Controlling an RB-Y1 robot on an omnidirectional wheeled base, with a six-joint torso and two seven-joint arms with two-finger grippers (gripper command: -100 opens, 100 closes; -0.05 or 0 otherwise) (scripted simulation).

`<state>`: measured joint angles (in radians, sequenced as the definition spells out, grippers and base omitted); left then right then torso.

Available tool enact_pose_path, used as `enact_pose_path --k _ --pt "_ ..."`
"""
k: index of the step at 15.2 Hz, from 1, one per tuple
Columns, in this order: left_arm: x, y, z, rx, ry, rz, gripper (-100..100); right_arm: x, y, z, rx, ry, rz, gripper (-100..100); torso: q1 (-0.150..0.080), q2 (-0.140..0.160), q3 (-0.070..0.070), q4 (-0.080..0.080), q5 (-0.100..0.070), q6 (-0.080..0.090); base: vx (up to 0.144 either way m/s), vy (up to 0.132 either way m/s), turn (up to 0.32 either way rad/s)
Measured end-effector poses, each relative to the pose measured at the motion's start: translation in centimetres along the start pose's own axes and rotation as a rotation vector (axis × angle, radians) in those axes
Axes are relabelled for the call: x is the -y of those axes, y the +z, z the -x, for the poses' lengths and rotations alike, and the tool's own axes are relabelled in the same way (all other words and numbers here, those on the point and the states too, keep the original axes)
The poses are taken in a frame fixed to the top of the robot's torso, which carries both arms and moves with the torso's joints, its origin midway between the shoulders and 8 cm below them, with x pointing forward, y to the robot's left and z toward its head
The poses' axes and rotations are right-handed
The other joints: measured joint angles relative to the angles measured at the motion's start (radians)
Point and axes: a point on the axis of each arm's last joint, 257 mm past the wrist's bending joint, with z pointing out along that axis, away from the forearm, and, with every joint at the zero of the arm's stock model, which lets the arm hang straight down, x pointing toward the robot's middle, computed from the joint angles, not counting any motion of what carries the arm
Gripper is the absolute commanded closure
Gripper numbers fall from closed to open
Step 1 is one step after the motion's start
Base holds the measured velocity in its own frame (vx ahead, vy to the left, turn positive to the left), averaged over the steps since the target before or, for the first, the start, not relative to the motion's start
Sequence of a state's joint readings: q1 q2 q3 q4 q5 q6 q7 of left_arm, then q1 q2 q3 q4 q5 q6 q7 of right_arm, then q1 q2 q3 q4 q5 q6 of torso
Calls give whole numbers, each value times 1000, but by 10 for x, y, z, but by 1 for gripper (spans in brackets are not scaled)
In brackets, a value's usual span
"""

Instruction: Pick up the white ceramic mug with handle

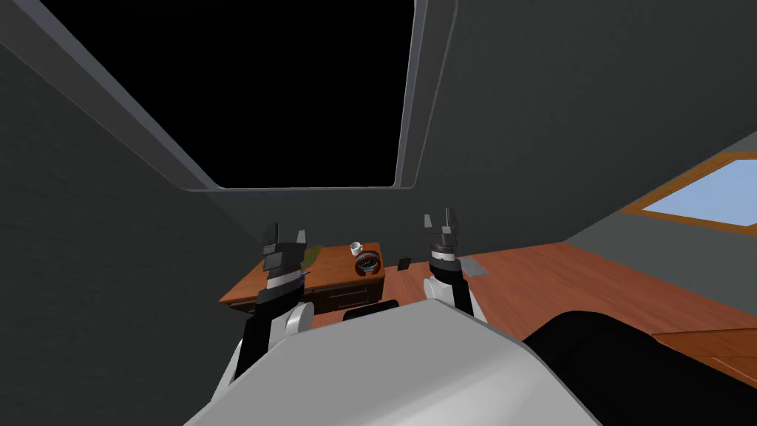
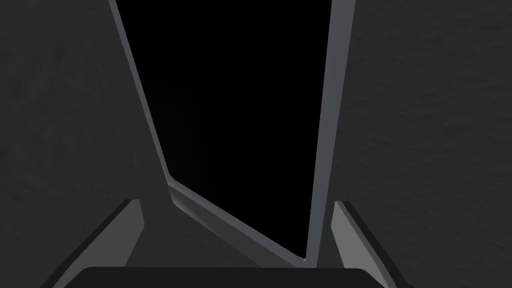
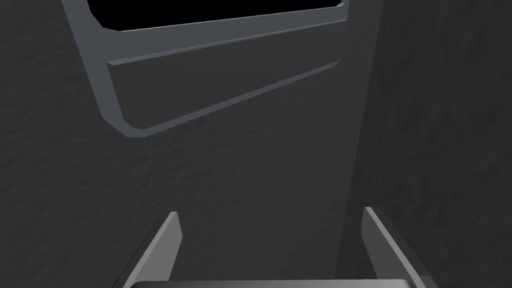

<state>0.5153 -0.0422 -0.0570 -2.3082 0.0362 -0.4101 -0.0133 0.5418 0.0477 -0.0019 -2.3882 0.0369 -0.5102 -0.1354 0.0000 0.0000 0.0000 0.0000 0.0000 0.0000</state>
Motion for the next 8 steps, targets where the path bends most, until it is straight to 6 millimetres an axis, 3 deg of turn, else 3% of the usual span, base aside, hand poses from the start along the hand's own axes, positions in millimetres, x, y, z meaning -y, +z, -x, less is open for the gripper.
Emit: enact_pose_path --k 4,8 --pt "-18 -1 -9 -58 28 42 -100 0 0 0 0 0 0 0 -8 2 1 0 -2 0 -35 -110 -42" --pt "-51 -2 -12 -118 69 113 -100 0 0 0 0 0 0 0 -12 3 1 1 -3 0 -38 -177 -87"
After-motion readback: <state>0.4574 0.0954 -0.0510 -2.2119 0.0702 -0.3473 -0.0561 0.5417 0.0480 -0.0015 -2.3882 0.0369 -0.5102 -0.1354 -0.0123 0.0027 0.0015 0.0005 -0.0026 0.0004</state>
